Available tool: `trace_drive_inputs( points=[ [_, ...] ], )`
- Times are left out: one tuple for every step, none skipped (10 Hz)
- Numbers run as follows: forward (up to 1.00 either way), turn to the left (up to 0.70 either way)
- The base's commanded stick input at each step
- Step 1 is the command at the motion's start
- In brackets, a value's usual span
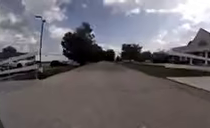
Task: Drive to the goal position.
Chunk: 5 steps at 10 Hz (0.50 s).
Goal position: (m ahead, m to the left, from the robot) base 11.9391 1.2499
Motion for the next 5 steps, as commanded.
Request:
trace_drive_inputs(
  points=[
    [0.70,0.00],
    [0.70,0.00],
    [0.70,0.00],
    [0.70,0.11],
    [0.70,0.35]
  ],
)
